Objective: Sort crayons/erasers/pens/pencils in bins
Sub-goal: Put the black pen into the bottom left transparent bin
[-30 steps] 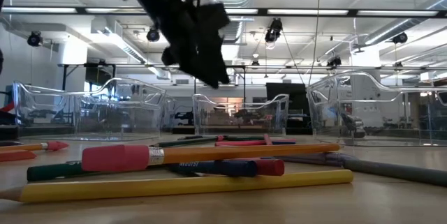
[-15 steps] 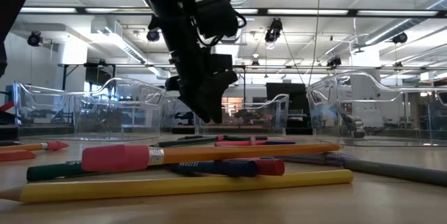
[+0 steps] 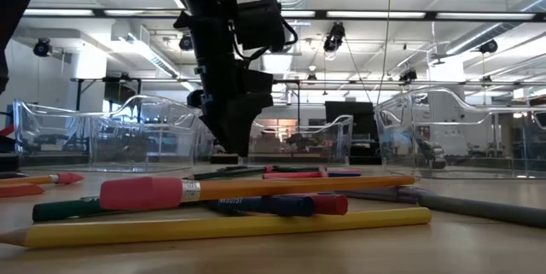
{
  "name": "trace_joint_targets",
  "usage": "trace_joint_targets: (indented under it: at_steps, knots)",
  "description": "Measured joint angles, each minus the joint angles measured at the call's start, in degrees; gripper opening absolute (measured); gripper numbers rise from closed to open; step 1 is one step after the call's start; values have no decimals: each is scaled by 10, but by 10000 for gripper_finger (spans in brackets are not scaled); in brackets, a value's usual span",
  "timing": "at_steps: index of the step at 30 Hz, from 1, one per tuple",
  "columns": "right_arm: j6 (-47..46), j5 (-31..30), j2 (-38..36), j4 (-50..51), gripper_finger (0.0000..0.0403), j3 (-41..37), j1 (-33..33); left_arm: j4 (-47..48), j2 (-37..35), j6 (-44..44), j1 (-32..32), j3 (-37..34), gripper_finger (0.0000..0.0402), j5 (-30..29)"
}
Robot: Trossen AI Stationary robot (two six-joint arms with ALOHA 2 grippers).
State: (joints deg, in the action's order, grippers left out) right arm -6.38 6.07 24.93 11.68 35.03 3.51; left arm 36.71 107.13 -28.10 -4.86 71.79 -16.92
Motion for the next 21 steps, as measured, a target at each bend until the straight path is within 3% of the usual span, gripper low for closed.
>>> trace_joint_targets:
  at_steps: [21]
  knots:
    - [4,0,0,0,22,-2,0,-2,1,177,21,37,193,-28]
